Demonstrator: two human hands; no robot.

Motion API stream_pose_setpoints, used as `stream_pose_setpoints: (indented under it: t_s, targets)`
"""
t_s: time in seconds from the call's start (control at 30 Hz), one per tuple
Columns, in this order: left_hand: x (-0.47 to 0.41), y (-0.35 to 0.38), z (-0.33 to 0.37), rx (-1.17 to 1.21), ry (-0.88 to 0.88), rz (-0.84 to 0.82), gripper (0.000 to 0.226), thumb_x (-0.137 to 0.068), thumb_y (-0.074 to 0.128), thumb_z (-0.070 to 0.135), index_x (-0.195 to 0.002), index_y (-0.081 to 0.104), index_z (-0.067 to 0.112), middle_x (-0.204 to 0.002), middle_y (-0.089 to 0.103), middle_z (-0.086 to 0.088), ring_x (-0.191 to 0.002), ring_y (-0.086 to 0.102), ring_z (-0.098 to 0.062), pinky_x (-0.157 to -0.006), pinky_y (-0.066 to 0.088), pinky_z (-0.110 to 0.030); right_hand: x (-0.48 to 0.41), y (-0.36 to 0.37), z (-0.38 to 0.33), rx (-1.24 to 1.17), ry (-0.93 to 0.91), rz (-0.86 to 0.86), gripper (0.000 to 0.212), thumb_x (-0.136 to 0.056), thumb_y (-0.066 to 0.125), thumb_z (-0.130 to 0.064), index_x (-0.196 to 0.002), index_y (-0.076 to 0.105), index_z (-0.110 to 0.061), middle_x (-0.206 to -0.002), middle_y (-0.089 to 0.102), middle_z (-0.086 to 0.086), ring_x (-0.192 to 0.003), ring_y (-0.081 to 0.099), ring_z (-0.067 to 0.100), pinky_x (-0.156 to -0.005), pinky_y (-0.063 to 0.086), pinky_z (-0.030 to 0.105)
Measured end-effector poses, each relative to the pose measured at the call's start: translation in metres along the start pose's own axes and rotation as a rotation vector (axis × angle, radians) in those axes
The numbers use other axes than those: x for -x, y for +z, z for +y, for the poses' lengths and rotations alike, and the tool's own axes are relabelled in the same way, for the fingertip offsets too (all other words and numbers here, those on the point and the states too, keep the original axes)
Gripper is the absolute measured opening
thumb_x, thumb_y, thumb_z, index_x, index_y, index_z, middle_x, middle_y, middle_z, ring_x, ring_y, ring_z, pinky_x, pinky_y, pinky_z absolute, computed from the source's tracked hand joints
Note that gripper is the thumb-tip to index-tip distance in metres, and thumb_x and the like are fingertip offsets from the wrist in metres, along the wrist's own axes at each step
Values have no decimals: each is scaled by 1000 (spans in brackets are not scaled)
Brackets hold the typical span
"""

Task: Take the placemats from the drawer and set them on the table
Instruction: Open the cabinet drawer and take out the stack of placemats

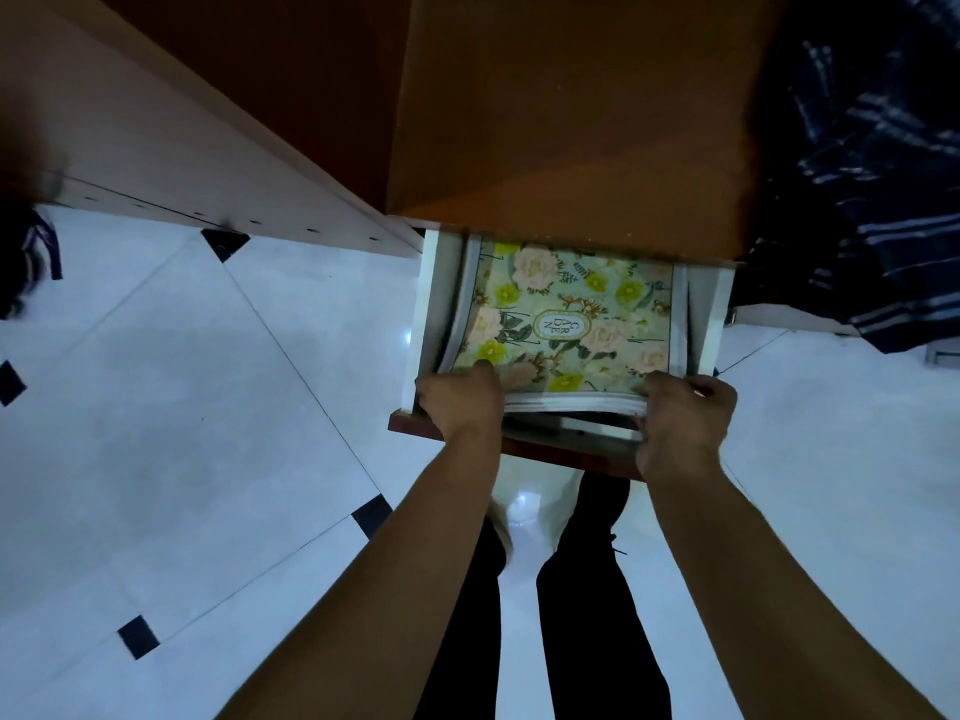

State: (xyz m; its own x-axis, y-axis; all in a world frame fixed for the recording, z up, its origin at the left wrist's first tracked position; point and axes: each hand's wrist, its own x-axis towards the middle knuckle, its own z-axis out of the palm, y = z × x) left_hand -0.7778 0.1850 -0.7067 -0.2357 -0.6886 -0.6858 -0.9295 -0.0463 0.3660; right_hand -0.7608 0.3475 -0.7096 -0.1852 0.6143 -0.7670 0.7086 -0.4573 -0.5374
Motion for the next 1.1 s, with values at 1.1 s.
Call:
stream_pose_setpoints:
  t_s: [1.1]
  targets:
    - [-28, -47, -3, -268, 141, -462, 28, -86, 72, 26, -106, 66, 7, -99, 70, -11, -86, 67, -25, -72, 53, -30, -33, -46, -35, 556, 186, -535, 25, -86, 71, -23, -108, 68, -12, -102, 72, 8, -89, 68, 27, -74, 53, 36]
